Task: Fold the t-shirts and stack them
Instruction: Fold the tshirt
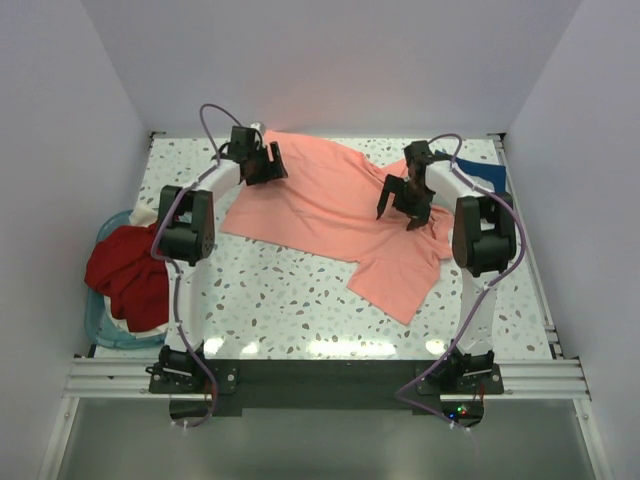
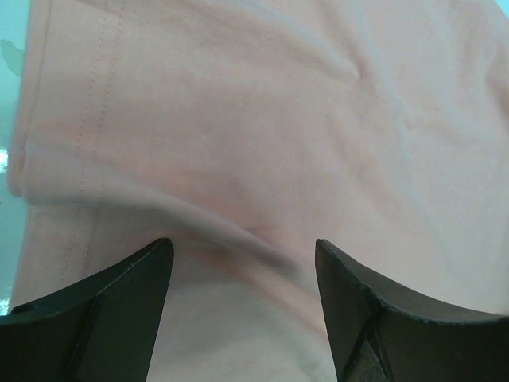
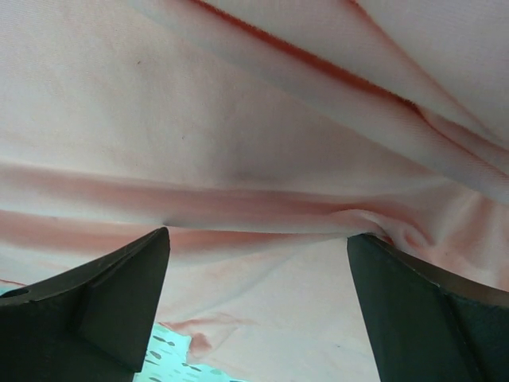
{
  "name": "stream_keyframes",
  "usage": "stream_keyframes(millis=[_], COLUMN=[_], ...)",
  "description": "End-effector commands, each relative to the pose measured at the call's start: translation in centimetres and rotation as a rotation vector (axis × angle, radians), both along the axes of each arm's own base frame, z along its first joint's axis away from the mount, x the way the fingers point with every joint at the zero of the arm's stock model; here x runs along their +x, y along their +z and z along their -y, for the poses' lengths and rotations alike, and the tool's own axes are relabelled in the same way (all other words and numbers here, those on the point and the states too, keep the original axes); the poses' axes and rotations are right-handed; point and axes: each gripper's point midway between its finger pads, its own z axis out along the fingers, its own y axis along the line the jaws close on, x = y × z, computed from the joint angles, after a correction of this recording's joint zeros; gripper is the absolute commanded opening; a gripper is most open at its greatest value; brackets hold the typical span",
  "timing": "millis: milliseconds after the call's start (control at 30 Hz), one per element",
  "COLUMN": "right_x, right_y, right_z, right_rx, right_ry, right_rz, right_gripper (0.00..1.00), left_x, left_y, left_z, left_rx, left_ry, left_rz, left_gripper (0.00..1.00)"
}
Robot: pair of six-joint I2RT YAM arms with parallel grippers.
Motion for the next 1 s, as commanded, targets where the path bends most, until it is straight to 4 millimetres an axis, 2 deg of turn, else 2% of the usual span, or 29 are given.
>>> stream_keyframes(millis=[0,33,100,167,200,233,333,400,433,533,567,600,700,833,967], right_x=[1.3,1.4,1.6,1.8,1.9,1.9,2.1,2.1,2.1,1.9,1.7,1.6,0.8,-0.4,-2.0], right_y=[0.5,0.9,1.6,2.6,3.1,3.4,4.9,6.0,6.4,8.1,8.3,9.3,9.6,11.1,10.9], right_z=[1.0,0.9,1.0,1.0,0.9,0.9,0.7,0.3,0.2,-0.2,-0.3,-0.4,-0.6,-0.5,-0.4], right_rx=[-0.033,-0.034,-0.037,-0.036,-0.034,-0.029,-0.013,0.006,0.014,0.048,0.055,0.069,0.085,0.1,0.099], right_ry=[0.0,-0.001,0.009,0.017,0.018,0.021,0.028,0.029,0.028,0.023,0.016,0.015,0.007,0.002,0.002], right_rz=[0.047,0.056,0.067,0.093,0.103,0.109,0.137,0.159,0.167,0.203,0.207,0.229,0.23,0.26,0.244], right_gripper=[0.96,0.96,0.96,0.96,0.96,0.96,0.96,0.96,0.96,0.96,0.96,0.96,0.96,0.95,0.95], left_x=[0.5,-0.2,-1.1,-2.9,-3.9,-5.1,-8.2,-9.9,-11.1,-13.0,-13.3,-13.6,-14.6,-15.7,-15.5], left_y=[7.5,8.9,10.2,11.5,13.1,11.7,9.9,9.2,7.7,6.2,5.9,5.2,3.7,1.6,0.7], left_z=[-0.6,-1.5,-2.5,-4.1,-4.7,-5.9,-8.4,-9.5,-10.4,-11.3,-11.4,-11.4,-12.0,-13.9,-14.1], left_rx=[0.029,0.053,0.086,0.135,0.147,0.196,0.281,0.31,0.326,0.33,0.329,0.329,0.349,0.365,0.356], left_ry=[0.024,0.051,0.079,0.123,0.139,0.173,0.221,0.236,0.248,0.253,0.249,0.242,0.243,0.3,0.31], left_rz=[0.134,0.156,0.178,0.193,0.212,0.176,0.099,0.061,0.02,-0.029,-0.037,-0.057,-0.105,-0.158,-0.156], left_gripper=[0.77,0.76,0.76,0.76,0.75,0.74,0.67,0.6,0.58,0.54,0.52,0.5,0.48,0.47,0.45])
